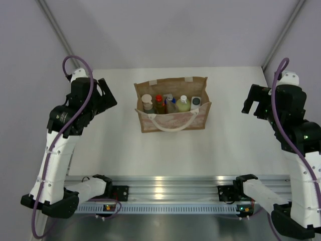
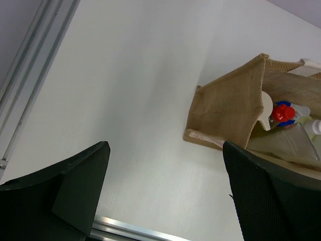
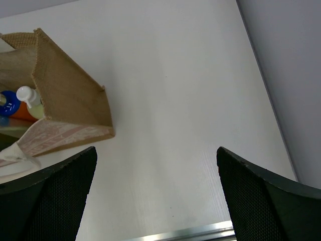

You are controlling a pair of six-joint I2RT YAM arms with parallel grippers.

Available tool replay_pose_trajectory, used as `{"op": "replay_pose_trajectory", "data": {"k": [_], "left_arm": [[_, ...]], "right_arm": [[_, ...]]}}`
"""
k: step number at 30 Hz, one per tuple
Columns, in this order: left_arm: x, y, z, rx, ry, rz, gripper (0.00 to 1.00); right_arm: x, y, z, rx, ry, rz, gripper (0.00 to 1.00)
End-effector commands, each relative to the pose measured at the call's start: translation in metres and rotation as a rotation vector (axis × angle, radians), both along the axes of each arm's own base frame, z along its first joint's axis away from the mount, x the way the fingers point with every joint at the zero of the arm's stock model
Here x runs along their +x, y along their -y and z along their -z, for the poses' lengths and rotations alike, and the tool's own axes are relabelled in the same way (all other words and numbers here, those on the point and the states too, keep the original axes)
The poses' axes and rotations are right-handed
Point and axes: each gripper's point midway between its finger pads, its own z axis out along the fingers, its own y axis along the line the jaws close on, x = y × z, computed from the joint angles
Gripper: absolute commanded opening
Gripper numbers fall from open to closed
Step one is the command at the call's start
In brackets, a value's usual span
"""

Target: Take the personal care products out of the canvas bag

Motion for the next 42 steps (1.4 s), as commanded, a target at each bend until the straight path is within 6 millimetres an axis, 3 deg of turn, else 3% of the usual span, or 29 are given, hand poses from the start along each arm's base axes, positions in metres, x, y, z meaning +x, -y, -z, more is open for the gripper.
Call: {"op": "replay_pose_trajectory", "data": {"k": [1, 5, 12, 13, 15, 21, 31, 37, 41, 42], "left_arm": [[-0.002, -0.004, -0.017, -0.056, 0.063, -0.060, 0.99], [-0.004, 0.017, -0.015, -0.251, 0.062, -0.081, 0.99], [0.007, 0.098, 0.033, -0.637, -0.194, -0.043, 0.99], [0.006, 0.105, 0.047, -0.648, -0.230, -0.045, 0.99], [0.007, 0.128, 0.054, -0.674, -0.250, -0.044, 0.99], [0.011, 0.153, 0.082, -0.624, -0.296, -0.083, 0.99], [0.003, 0.148, 0.141, -0.491, -0.379, -0.133, 0.94], [-0.004, 0.142, 0.155, -0.472, -0.383, -0.136, 0.74], [-0.009, 0.144, 0.158, -0.478, -0.387, -0.121, 0.70], [-0.010, 0.145, 0.159, -0.474, -0.389, -0.119, 0.70]], "right_arm": [[-0.002, 0.002, -0.011, 0.007, 0.026, 0.021, 1.00], [0.002, -0.003, -0.010, 0.011, 0.015, -0.009, 1.00], [0.011, -0.071, -0.012, 0.192, 0.031, -0.334, 1.00], [0.014, -0.076, -0.014, 0.208, 0.040, -0.349, 1.00], [0.014, -0.083, -0.016, 0.239, 0.043, -0.373, 0.99], [0.009, -0.090, -0.015, 0.250, 0.038, -0.420, 1.00], [0.011, -0.132, -0.030, 0.327, 0.036, -0.575, 1.00], [0.024, -0.180, -0.042, 0.297, 0.030, -0.667, 0.99], [0.037, -0.220, -0.032, 0.223, 0.001, -0.711, 1.00], [0.048, -0.229, -0.024, 0.205, -0.022, -0.709, 0.99]]}}
